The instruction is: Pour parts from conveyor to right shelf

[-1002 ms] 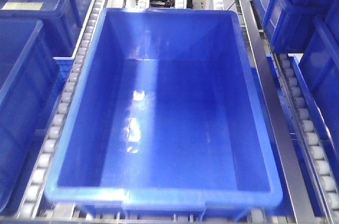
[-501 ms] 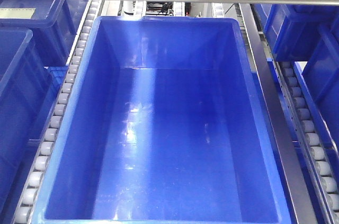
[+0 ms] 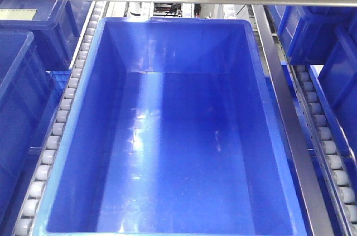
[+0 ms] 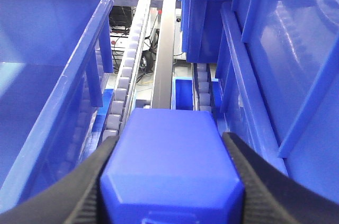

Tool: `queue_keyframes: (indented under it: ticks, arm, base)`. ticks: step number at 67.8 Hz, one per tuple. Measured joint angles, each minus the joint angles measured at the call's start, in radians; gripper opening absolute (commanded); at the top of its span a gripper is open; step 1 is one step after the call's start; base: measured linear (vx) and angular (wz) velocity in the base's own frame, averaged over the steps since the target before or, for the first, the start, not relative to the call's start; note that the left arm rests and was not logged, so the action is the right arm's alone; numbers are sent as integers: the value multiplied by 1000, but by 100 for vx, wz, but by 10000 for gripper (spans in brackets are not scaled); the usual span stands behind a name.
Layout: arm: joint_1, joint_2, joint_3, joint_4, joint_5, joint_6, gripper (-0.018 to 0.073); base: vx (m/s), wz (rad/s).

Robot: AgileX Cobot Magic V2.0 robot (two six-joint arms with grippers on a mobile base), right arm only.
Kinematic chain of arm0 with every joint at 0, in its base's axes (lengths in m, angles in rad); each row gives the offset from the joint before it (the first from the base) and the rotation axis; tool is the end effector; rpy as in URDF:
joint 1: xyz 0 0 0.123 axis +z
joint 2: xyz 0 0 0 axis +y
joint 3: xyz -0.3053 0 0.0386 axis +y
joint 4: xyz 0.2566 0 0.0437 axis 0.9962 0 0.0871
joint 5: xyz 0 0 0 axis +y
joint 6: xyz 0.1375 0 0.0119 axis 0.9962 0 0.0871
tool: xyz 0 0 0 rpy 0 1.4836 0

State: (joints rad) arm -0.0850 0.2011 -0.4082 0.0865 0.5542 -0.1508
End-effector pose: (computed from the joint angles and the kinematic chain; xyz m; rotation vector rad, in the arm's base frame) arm 0.0842 -0.0009 0.2820 -0.0249 1.8292 -0.0727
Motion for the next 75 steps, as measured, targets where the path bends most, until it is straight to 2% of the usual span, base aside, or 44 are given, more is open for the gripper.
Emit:
queue_keyframes:
  ticks: [40,51,67,75]
  arm:
    - [0,0,0,4,-2,3,-6]
    - [6,19,-1,34,-35,3,-6]
    - [76,202,-86,74,-39,3,-6]
    - [135,339,-166,74,-39,3,-6]
  base:
    - [0,0]
    - [0,0]
    - [0,0]
    - [0,0]
